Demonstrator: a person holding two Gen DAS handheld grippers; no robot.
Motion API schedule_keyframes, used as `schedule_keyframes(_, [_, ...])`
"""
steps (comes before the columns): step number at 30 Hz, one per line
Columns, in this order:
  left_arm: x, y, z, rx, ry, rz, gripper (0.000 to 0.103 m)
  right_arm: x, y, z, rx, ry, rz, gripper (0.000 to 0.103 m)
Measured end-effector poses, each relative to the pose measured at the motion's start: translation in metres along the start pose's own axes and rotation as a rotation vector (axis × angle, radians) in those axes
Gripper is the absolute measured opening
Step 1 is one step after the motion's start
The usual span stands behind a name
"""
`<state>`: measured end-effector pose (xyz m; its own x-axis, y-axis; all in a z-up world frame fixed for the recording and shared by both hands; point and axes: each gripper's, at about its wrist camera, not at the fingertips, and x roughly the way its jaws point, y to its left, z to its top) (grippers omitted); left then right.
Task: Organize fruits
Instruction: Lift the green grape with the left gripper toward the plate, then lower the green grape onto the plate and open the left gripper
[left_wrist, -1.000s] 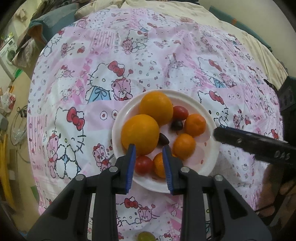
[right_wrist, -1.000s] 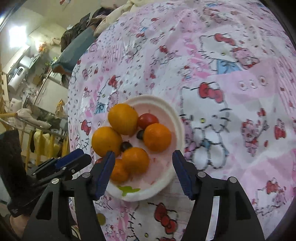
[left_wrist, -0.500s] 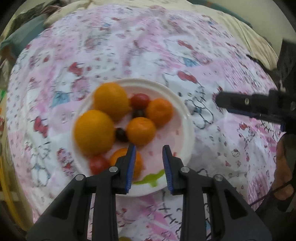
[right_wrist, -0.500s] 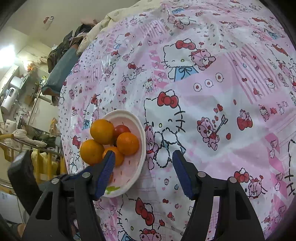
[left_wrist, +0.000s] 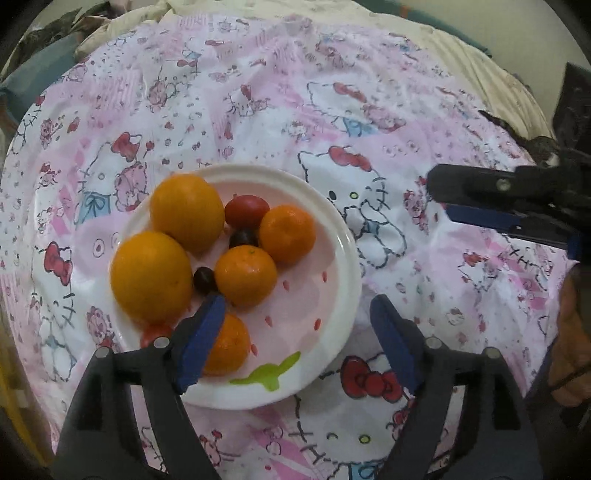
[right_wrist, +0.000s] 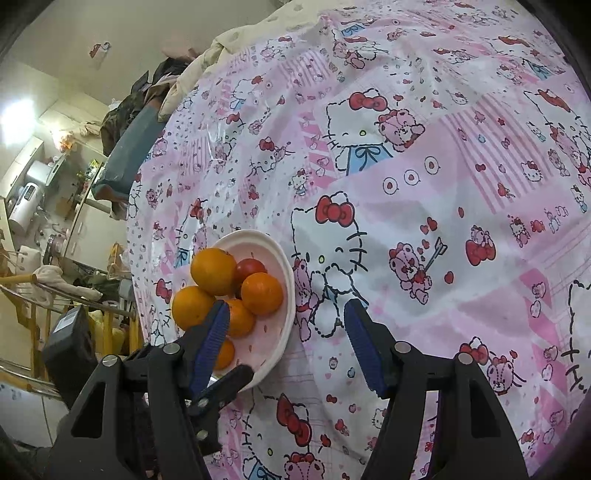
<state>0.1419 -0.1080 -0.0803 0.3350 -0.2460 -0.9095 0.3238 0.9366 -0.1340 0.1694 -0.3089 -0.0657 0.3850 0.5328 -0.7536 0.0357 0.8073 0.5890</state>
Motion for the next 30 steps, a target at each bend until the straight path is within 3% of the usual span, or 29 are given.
schedule_keyframes(2, [-0.011, 0.006, -0.003, -0.005, -0.003, 0.001, 0.078, -0.001, 0.001, 0.001, -0.004, -0.001, 0.003, 0.067])
schedule_keyframes(6, [-0.057, 0.048, -0.001, -0.139, -0.110, -0.020, 0.079, -0.004, 0.004, 0.005, 0.006, -0.011, 0.023, 0.067])
schedule_keyframes(9, [-0.072, 0.079, -0.003, -0.232, -0.130, 0.070, 0.083, -0.006, 0.008, 0.005, 0.003, -0.019, 0.035, 0.067])
schedule_keyframes(11, [-0.066, 0.092, -0.014, -0.268, -0.062, 0.119, 0.083, -0.005, 0.010, 0.004, 0.001, -0.015, 0.039, 0.067])
schedule_keyframes(14, [-0.045, 0.099, -0.049, -0.317, 0.149, 0.066, 0.081, -0.002, 0.012, 0.001, -0.005, 0.002, 0.035, 0.067])
schedule_keyframes(16, [-0.037, 0.090, -0.072, -0.281, 0.257, 0.046, 0.081, -0.001, 0.012, 0.001, -0.007, 0.006, 0.032, 0.067])
schedule_keyframes(17, [-0.035, 0.082, -0.085, -0.249, 0.291, 0.048, 0.079, -0.001, 0.013, 0.000, -0.007, 0.007, 0.031, 0.067])
schedule_keyframes(20, [-0.025, 0.064, -0.103, -0.175, 0.357, 0.048, 0.050, -0.001, 0.016, 0.000, -0.014, 0.008, 0.032, 0.067])
schedule_keyframes(23, [-0.014, 0.049, -0.108, -0.087, 0.376, 0.104, 0.039, -0.001, 0.017, -0.001, -0.014, 0.008, 0.033, 0.067])
schedule_keyframes(25, [-0.011, 0.045, -0.108, -0.051, 0.375, 0.131, 0.023, -0.001, 0.018, -0.002, -0.011, 0.009, 0.037, 0.067])
schedule_keyframes(30, [-0.020, 0.040, -0.101, -0.042, 0.362, 0.135, 0.023, -0.006, 0.016, -0.004, -0.012, 0.003, 0.038, 0.067])
